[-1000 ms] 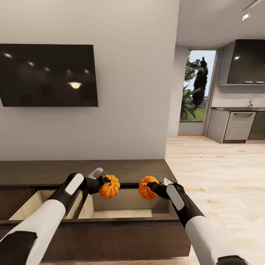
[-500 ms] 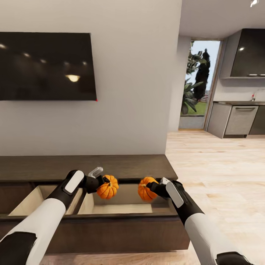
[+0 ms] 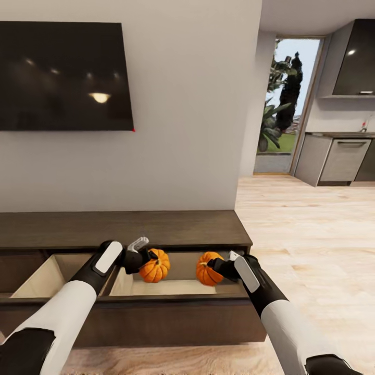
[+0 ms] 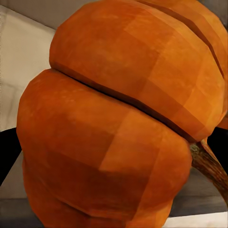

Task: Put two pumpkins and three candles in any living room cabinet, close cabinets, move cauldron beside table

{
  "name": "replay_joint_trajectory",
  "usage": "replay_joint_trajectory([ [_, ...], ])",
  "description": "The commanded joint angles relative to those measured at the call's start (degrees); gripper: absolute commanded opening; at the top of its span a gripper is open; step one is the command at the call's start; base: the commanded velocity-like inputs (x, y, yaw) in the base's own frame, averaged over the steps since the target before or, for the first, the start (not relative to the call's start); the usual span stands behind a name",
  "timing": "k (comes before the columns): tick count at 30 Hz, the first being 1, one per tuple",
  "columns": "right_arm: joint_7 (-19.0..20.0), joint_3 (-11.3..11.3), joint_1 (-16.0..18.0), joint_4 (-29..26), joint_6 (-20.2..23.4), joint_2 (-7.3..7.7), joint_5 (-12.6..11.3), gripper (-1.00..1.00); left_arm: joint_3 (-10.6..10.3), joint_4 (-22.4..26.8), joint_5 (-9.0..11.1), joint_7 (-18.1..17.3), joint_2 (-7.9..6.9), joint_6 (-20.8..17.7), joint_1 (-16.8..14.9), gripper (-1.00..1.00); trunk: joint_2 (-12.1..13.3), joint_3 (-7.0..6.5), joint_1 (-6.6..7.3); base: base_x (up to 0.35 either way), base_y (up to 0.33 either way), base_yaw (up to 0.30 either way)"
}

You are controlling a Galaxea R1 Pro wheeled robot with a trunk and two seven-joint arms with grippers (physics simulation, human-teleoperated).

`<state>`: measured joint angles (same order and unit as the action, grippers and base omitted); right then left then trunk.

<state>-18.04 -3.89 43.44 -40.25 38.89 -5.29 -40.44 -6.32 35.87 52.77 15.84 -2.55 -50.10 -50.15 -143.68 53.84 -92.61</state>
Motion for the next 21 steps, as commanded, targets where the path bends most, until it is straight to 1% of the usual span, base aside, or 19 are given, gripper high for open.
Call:
replay_joint_trajectory([
  [1,-0.7,-0.2,0.1,-0.1,0.0,0.02,-0.7,-1.00,-0.8,0.1,0.7,0.5,-0.05,0.1,0.0,-1.00,-0.1,0.29,-0.01,0.000,0.000,0.000],
  [4,-0.8,-0.2,0.1,-0.1,0.0,0.02,-0.7,-1.00,-2.2,0.1,0.7,0.4,-0.03,0.2,0.0,-1.00,-0.1,0.95,-0.08,0.000,0.000,0.000],
  [5,-0.9,-0.2,0.1,-0.1,0.0,0.02,-0.7,-1.00,-3.1,0.1,0.7,0.4,-0.02,0.2,0.0,-1.00,-0.1,1.17,-0.11,0.000,0.000,0.000],
  [9,-0.9,-0.2,0.1,-0.1,0.0,-0.03,-0.7,-1.00,-4.4,0.1,0.8,0.4,-0.01,0.4,0.0,-1.00,-0.2,2.06,-0.21,0.000,0.000,0.000],
  [10,-0.9,-0.2,0.1,-0.1,0.0,-0.01,-0.7,-1.00,-4.5,0.1,0.8,0.4,0.00,0.4,0.0,-1.00,-0.2,2.28,-0.24,0.000,0.000,0.000],
  [21,-0.9,-0.2,0.1,-0.1,0.0,-0.06,-0.8,-1.00,-4.9,0.2,0.8,0.3,0.00,0.5,0.0,-1.00,-0.2,2.28,-0.24,0.000,0.000,0.000],
])
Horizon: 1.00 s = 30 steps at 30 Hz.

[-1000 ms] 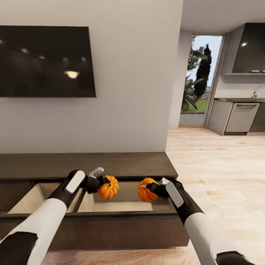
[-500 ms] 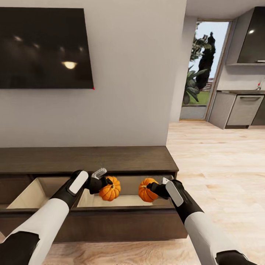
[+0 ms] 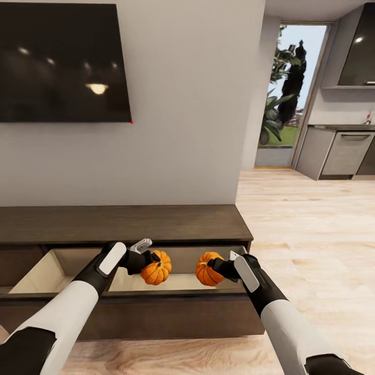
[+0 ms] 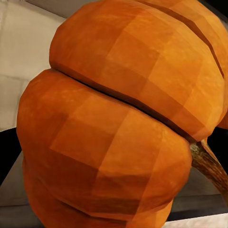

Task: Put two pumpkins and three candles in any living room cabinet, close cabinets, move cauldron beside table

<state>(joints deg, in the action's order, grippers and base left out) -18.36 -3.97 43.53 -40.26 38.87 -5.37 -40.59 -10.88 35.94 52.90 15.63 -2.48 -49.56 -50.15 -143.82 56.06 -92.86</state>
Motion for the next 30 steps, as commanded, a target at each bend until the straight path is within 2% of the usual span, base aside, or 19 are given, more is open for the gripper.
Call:
replay_joint_trajectory([
  [1,-0.6,-0.2,0.0,-0.1,0.1,0.02,-0.6,-1.00,-0.3,0.1,0.7,0.5,-0.07,-0.1,0.0,-1.00,0.0,0.06,0.01,0.043,0.000,0.000],
  [17,-0.6,-0.2,0.0,-0.1,0.1,0.01,-0.6,-1.00,-0.5,0.1,0.6,0.6,-0.07,-0.1,0.0,-1.00,0.0,0.06,0.01,0.105,0.000,0.000],
  [28,-0.6,-0.2,0.0,-0.1,0.1,0.01,-0.6,-1.00,-0.5,0.2,0.7,0.4,0.01,-0.1,0.0,-1.00,0.0,0.06,0.01,0.018,0.000,0.000],
  [30,-0.6,-0.2,0.0,-0.1,0.1,0.01,-0.6,-1.00,-0.5,0.7,0.7,0.4,-0.02,-0.1,0.0,-1.00,-0.1,0.50,-0.04,0.001,0.000,0.000],
])
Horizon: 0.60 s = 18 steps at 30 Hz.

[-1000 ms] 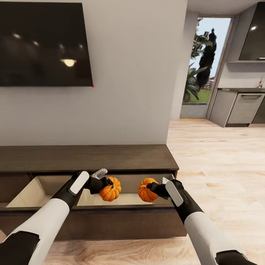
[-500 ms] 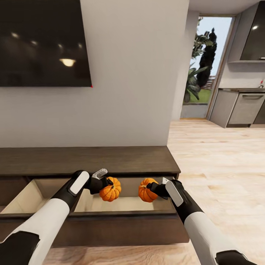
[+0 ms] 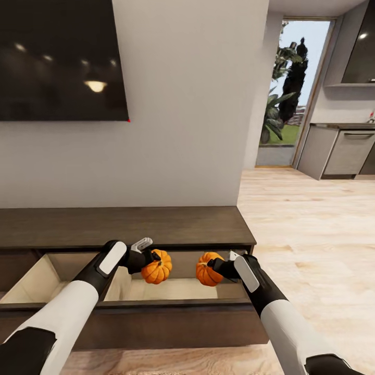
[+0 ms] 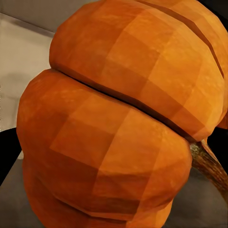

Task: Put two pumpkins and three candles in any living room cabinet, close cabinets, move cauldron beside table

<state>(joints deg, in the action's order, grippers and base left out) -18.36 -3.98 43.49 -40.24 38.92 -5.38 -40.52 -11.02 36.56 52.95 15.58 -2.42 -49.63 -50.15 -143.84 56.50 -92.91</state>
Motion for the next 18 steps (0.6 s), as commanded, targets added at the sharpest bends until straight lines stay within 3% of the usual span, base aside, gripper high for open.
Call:
replay_joint_trajectory([
  [1,-0.6,-0.2,0.0,-0.1,0.0,0.02,-0.7,-1.00,-0.3,0.5,0.6,0.6,-0.09,0.0,0.0,-1.00,0.0,0.29,-0.01,0.000,0.000,0.000],
  [9,-0.6,-0.2,0.0,-0.1,0.0,0.02,-0.7,-1.00,-0.3,1.3,0.6,0.7,-0.13,0.0,0.0,-1.00,-0.2,2.06,-0.21,0.000,0.000,0.000],
  [18,-0.6,-0.2,0.0,-0.1,0.0,0.02,-0.7,-1.00,-0.3,1.4,0.6,0.7,-0.09,0.0,0.0,-1.00,-0.2,2.06,-0.21,0.000,0.000,0.000],
])
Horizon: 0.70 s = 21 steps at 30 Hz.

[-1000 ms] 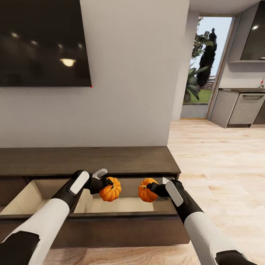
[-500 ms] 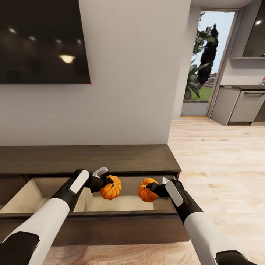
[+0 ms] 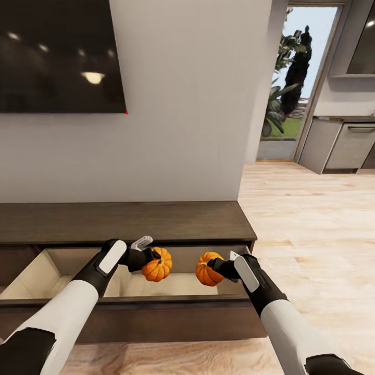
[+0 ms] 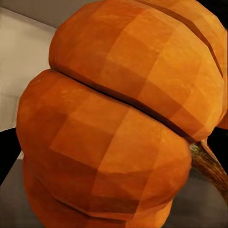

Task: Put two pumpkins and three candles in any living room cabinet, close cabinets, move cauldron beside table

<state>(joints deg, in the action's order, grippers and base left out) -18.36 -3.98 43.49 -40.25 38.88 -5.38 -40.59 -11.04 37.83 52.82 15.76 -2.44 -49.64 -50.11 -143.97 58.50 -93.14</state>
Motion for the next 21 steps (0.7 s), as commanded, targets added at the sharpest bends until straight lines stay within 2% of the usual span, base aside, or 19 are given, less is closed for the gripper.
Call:
replay_joint_trajectory([
  [1,-0.6,-0.2,0.0,-0.1,0.1,0.02,-0.6,-1.00,-0.3,0.1,0.7,0.5,-0.08,0.0,0.0,-1.00,0.0,0.06,0.01,0.000,0.000,0.000],
  [10,-0.6,-0.2,0.0,-0.1,0.1,0.02,-0.6,-1.00,-0.4,0.1,0.7,0.6,-0.05,0.0,-0.1,-1.00,0.0,0.06,0.01,0.104,0.000,0.000],
  [17,-0.6,-0.2,0.0,-0.1,0.1,0.02,-0.6,-1.00,-0.4,0.1,0.7,0.6,-0.05,0.0,-0.1,-1.00,0.0,0.06,0.01,0.025,0.000,0.000],
  [21,-0.6,-0.2,0.0,-0.1,0.1,0.00,-0.6,-1.00,-0.4,0.1,0.7,0.5,-0.08,0.0,0.0,-1.00,-0.1,0.94,-0.09,0.004,0.000,0.000],
])
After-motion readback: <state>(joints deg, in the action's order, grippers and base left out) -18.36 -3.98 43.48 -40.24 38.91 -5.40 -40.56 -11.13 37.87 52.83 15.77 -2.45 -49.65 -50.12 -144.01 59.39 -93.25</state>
